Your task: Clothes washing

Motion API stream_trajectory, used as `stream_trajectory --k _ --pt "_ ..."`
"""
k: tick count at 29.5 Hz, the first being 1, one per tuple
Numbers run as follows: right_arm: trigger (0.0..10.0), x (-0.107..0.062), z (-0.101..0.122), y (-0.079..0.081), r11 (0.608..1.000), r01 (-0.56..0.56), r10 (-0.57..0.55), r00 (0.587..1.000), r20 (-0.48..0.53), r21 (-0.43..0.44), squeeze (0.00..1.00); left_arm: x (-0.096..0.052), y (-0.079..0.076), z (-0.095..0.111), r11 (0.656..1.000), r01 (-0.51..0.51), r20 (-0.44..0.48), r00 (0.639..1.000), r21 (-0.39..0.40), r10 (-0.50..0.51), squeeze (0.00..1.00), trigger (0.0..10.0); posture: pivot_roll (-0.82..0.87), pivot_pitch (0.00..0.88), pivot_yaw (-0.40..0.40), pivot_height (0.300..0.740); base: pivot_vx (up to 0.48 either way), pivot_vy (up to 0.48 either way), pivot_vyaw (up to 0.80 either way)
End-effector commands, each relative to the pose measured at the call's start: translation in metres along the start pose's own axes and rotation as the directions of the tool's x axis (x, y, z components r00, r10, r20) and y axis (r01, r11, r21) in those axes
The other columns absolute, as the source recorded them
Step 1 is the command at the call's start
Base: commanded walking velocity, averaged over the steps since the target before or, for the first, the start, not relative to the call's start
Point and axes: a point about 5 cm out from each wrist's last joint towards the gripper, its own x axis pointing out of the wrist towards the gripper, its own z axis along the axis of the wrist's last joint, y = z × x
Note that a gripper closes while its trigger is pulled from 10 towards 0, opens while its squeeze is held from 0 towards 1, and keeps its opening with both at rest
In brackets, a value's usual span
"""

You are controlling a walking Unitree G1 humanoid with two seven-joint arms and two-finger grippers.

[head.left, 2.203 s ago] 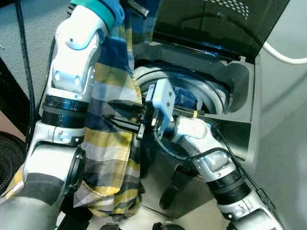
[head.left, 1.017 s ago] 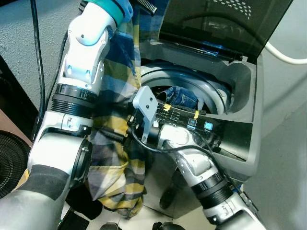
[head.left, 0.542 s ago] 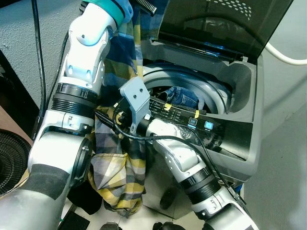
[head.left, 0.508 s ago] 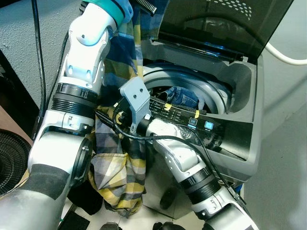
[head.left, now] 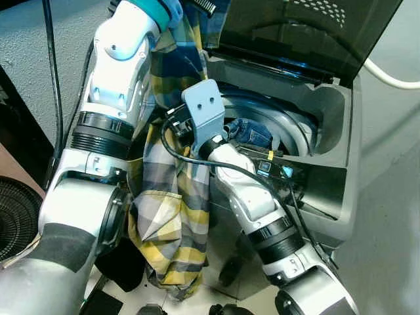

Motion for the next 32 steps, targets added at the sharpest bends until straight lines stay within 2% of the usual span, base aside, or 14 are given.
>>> stream_trajectory --k 1,3,4,5,6,15,17,18,20,23,27,29,30,32 --pt "0.0 0.006 0.011 -0.013 0.986 0.148 -0.152 0.988 0.04 0.079 0.0 0.004 0.001 0.009 1.0 -0.007 0.042 0.999 0.01 0.006 0.0 10.0 0.07 0.0 -0.01 0.728 0.0 0.0 0.0" --pt "0.2 0.008 0.012 -0.028 0.965 0.246 -0.25 0.968 0.033 0.095 0.0 0.004 0.001 0.01 1.0 -0.007 0.044 0.999 0.006 0.007 0.0 10.0 0.07 0.0 -0.01 0.728 0.0 0.0 0.0" --pt "4.8 0.011 0.014 -0.045 0.935 0.34 -0.345 0.938 0.032 0.105 0.0 0.003 0.0 0.01 1.0 -0.006 0.045 0.999 0.001 0.006 0.0 10.0 0.07 0.0 -0.01 0.728 0.0 0.0 0.0" --pt "4.8 0.011 0.014 -0.045 0.935 0.34 -0.345 0.938 0.032 0.105 0.0 0.003 0.0 0.01 1.0 -0.006 0.045 0.999 0.001 0.006 0.0 10.0 0.07 0.0 -0.01 0.728 0.0 0.0 0.0" --pt "10.0 0.012 0.016 -0.057 0.909 0.402 -0.408 0.913 0.033 0.108 0.0 0.002 -0.001 0.01 1.0 -0.004 0.046 0.999 -0.003 0.005 0.0 10.0 0.07 0.0 -0.01 0.728 0.0 0.0 0.0" --pt "10.0 0.014 0.036 -0.122 0.769 0.634 -0.639 0.763 0.092 0.079 0.0 -0.002 -0.008 0.007 1.0 0.011 0.044 0.999 -0.024 -0.01 0.0 10.0 0.07 0.001 -0.01 0.728 0.0 0.0 0.0" --pt "10.0 0.006 0.056 -0.158 0.656 0.751 -0.75 0.637 0.18 0.074 0.0 -0.006 -0.013 0.004 0.999 0.022 0.035 0.999 -0.033 -0.021 0.0 10.0 0.07 0.002 -0.01 0.728 0.0 0.0 0.0" --pt "10.0 0.006 0.056 -0.158 0.656 0.751 -0.75 0.637 0.18 0.074 0.0 -0.006 -0.013 0.004 0.999 0.022 0.035 0.999 -0.033 -0.021 0.0 10.0 0.07 0.002 -0.01 0.728 0.0 0.0 0.0" --pt "10.0 -0.002 0.08 -0.178 0.577 0.815 -0.783 0.534 0.32 0.054 0.0 -0.011 -0.017 0.001 0.999 0.031 0.021 0.999 -0.04 -0.03 0.0 10.0 0.07 0.003 -0.01 0.728 0.0 0.0 0.0" --pt "10.0 -0.005 0.103 -0.182 0.558 0.83 -0.732 0.483 0.48 0.016 0.0 -0.016 -0.019 -0.002 0.998 0.036 0.005 0.999 -0.049 -0.035 0.0 10.0 0.07 0.005 -0.008 0.728 0.0 0.0 0.0" --pt "10.0 0.0 0.111 -0.172 0.623 0.782 -0.66 0.533 0.529 -0.011 0.0 -0.018 -0.02 -0.004 0.998 0.04 -0.008 0.999 -0.055 -0.041 0.0 10.0 0.07 0.007 -0.007 0.728 0.0 0.0 0.0" --pt "10.0 0.017 0.107 -0.144 0.793 0.607 -0.512 0.703 0.494 -0.043 0.0 -0.021 -0.024 -0.007 0.997 0.046 -0.02 0.999 -0.058 -0.047 0.0 10.0 0.07 0.01 -0.006 0.728 0.0 0.0 0.0" --pt "10.0 0.017 0.107 -0.144 0.793 0.607 -0.512 0.703 0.494 -0.043 0.0 -0.021 -0.024 -0.007 0.997 0.046 -0.02 0.999 -0.058 -0.047 0.0 10.0 0.07 0.01 -0.006 0.728 0.0 0.0 0.0" --pt "10.0 0.031 0.094 -0.087 0.981 0.193 -0.179 0.88 0.44 0.013 0.0 -0.024 -0.026 -0.012 0.997 0.039 -0.051 0.998 -0.062 -0.042 0.0 10.0 0.06 0.015 -0.002 0.728 0.0 0.0 0.0"
